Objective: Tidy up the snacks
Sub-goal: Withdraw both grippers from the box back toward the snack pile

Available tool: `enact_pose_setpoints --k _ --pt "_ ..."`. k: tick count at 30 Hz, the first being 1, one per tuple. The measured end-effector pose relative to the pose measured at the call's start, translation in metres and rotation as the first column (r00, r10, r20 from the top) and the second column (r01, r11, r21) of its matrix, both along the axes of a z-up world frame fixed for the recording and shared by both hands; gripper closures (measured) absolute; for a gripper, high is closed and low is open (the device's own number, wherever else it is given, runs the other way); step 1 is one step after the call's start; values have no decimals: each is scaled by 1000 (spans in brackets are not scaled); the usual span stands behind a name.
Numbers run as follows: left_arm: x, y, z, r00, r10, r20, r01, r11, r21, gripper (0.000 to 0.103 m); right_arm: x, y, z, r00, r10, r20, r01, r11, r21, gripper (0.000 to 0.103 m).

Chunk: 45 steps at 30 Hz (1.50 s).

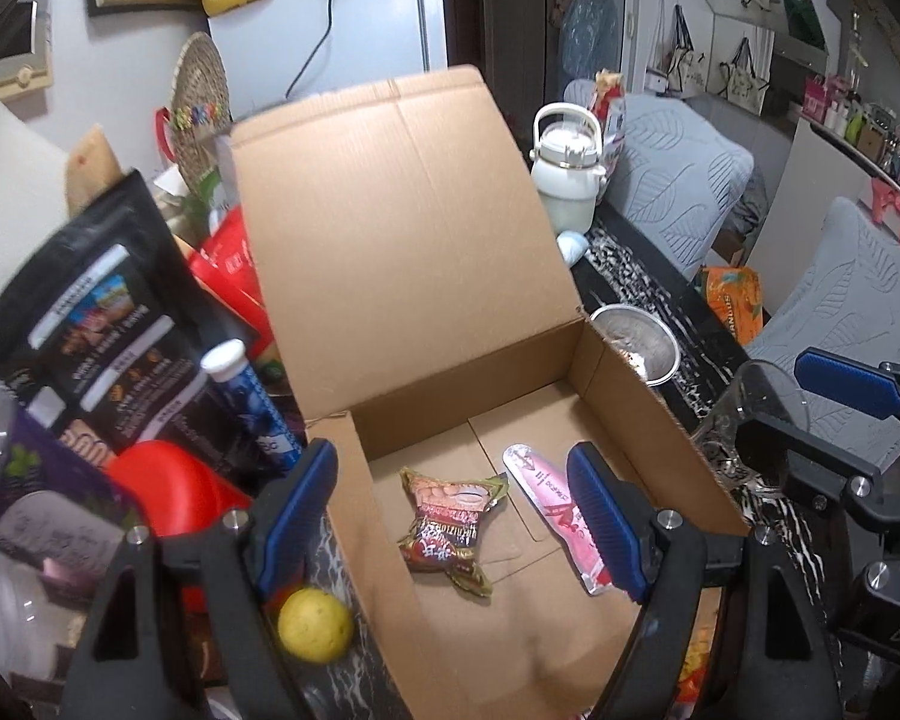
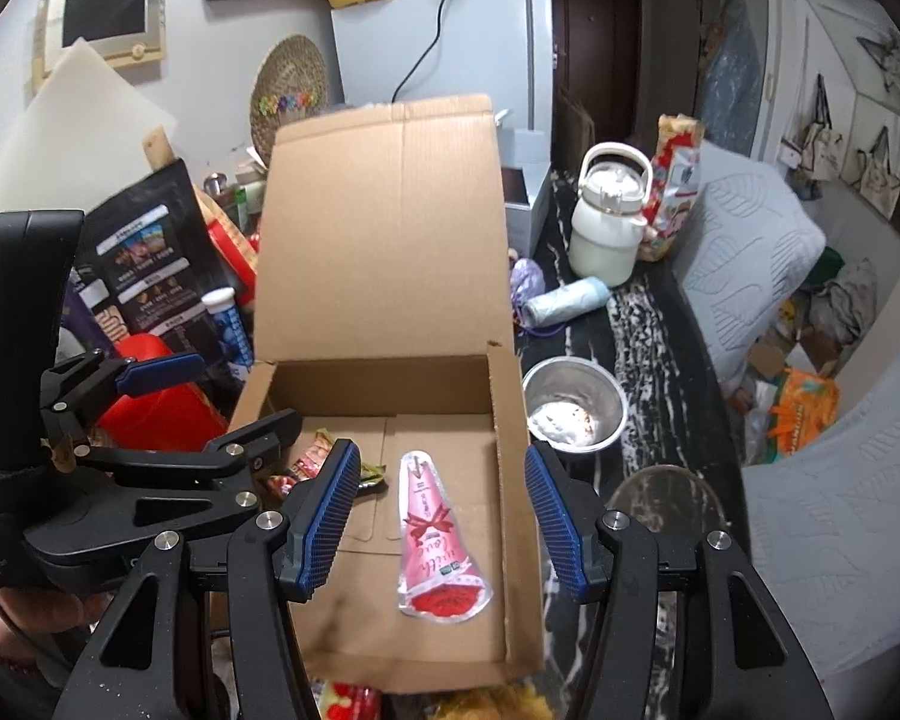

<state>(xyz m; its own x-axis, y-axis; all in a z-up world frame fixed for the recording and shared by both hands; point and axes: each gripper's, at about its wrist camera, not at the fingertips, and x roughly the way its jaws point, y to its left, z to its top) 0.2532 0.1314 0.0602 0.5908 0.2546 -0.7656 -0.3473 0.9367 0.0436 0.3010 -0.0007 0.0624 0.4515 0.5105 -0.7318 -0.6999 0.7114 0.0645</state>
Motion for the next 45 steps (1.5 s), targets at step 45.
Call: enact_pose_setpoints --k 45 --pt "-199 -105 55 974 -106 200 83 989 121 24 -179 -117 35 985 -77 152 68 996 65 46"
